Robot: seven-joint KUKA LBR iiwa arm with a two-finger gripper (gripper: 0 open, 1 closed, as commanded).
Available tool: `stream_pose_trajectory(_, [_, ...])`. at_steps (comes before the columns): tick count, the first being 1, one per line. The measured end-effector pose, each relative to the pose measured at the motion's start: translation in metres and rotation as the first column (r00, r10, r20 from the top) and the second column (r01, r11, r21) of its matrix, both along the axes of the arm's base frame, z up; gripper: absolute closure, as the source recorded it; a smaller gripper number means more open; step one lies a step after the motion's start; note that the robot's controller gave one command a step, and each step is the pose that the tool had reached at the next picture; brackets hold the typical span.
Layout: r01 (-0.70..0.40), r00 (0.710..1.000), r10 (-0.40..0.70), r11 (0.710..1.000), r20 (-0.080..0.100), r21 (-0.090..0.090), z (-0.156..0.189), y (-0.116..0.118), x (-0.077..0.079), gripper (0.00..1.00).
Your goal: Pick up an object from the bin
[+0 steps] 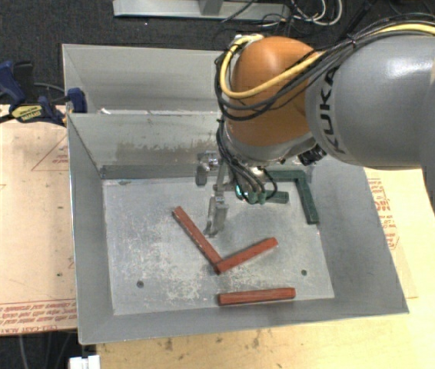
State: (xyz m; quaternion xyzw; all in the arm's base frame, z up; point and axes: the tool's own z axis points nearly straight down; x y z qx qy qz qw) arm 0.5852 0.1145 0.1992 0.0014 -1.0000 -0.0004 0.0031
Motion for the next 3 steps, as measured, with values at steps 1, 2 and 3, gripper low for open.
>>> stream_pose_trajectory(1, [0.075,0.997,-0.075,0.997,0.0,-0.001,-0.115,-0.025,0.007,0.0])
stream_pose_trajectory(2, [0.201,0.98,-0.201,0.98,0.007,0.001,-0.128,-0.025,-0.007,0.0])
stream_pose_trajectory(3, [0.202,0.979,-0.202,0.979,0.01,0.002,-0.125,-0.025,-0.005,1.0])
